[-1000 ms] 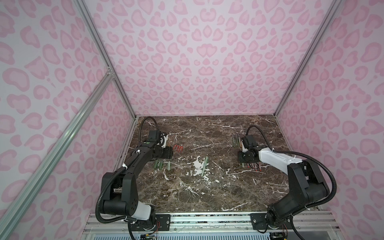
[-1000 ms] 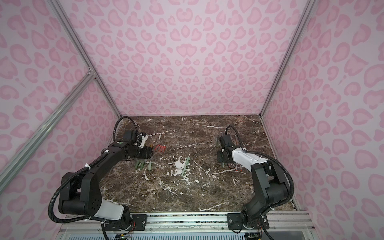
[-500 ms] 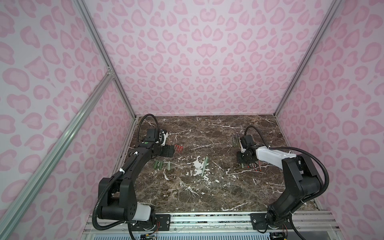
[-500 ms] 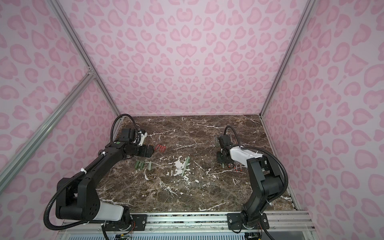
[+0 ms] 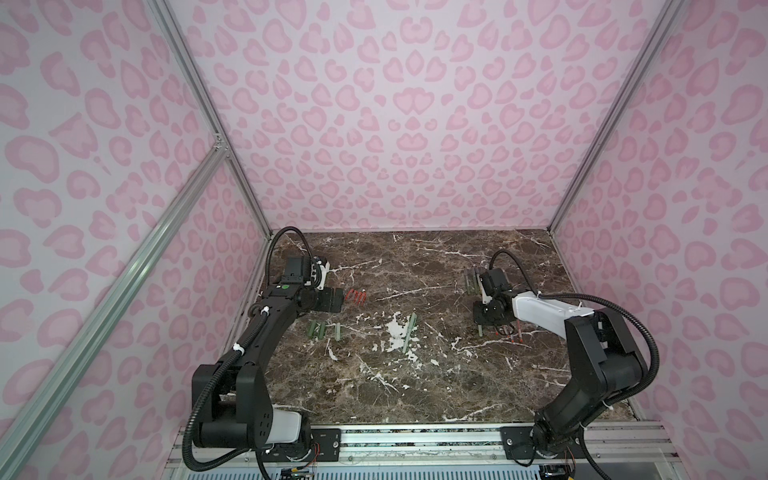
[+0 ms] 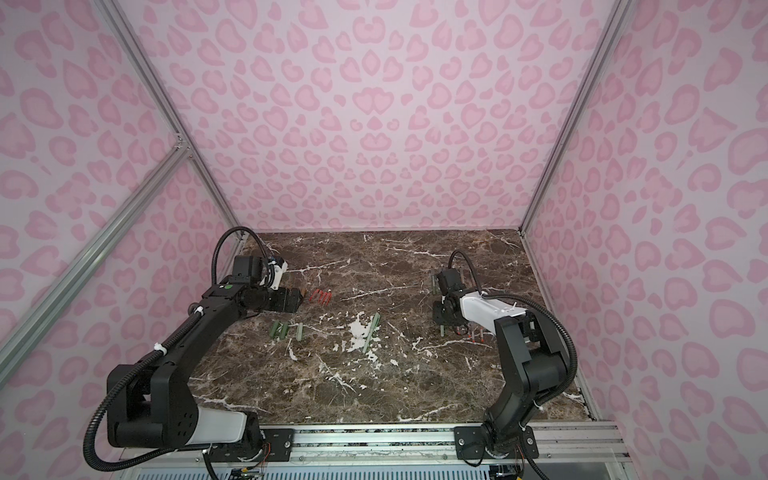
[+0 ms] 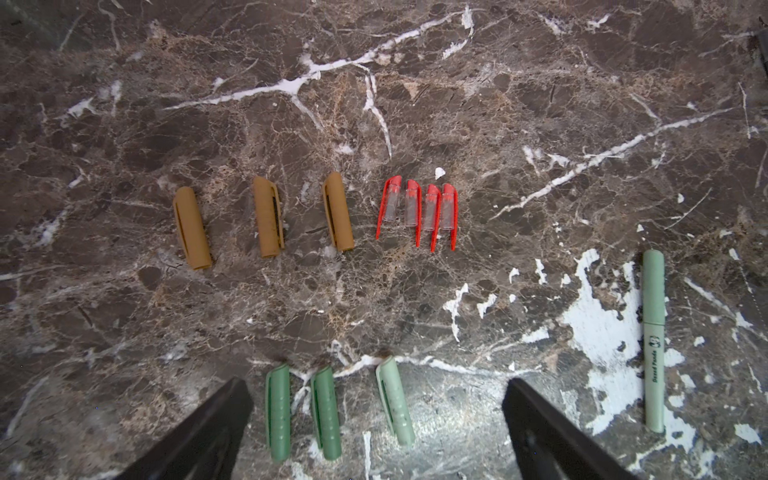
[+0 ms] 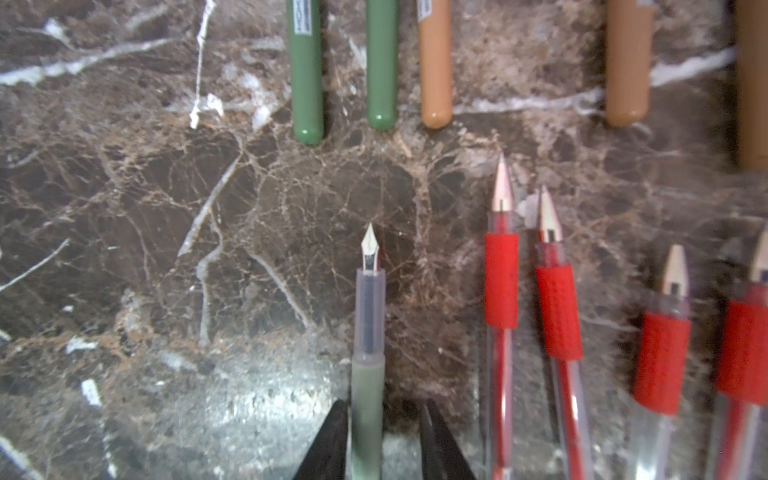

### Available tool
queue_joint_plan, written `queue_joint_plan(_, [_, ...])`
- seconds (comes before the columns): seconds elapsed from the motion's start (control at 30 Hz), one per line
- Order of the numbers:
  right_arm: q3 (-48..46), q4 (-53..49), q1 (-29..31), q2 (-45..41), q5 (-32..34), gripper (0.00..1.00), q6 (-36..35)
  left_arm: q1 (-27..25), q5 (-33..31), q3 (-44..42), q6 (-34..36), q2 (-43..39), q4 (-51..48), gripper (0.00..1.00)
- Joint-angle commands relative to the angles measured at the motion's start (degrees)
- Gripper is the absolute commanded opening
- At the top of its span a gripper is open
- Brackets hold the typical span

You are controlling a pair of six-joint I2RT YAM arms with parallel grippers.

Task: Open the pen caps
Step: 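Set the pale-green cap down while the right arm carries the marker toward the red pens, then lower the right gripper onto another capped pale-green pen and grasp it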

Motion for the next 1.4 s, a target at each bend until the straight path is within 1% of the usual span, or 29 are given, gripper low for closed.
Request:
queue_joint_plan(0.0, [0.93,-2.34,0.66,-2.08,0.52,0.35,0.93,0.41,0.85,-0.19,-0.20,-0.42,0.72,0.98])
queue_joint_plan(0.17, [2.33,-4.88,3.71,-5.35,1.96,0.40,2.87,0.79,1.36,-0.06,-0.41,-0.69,0.88,0.98])
queue_joint_plan(0.37, [4.12,-5.06,12.34,-4.59,3.79,0.48,8.74,1.19,2.07,-0.61,-0.56,-1.34,1.18,0.98])
queue_joint_plan(0.6, [9.80,-5.24,23.44,2.48,6.34,0.55,15.08,1.34,3.23,-0.59,-1.09,-1.65,1.32,0.98])
queue_joint_plan(0.77, [14.05,-4.91,28.15,8.05,5.97,0.56,17.36,1.55,3.32,-0.50,-1.17,-1.65,1.30,0.98])
queue_joint_plan(0.93, [17.84,-5.41,30.68,12.42,5.71,0.56,18.71,1.68,3.65,-0.49,-1.33,-1.74,1.32,0.98])
queue_joint_plan(1.1, [21.16,-8.02,31.64,16.05,5.49,0.55,19.35,1.65,3.91,-0.61,-1.44,-1.75,1.44,0.98])
queue_joint_plan(1.37, [21.63,-8.86,32.04,17.87,4.74,0.52,19.85,1.69,4.02,-0.76,-1.52,-1.54,1.74,0.98])
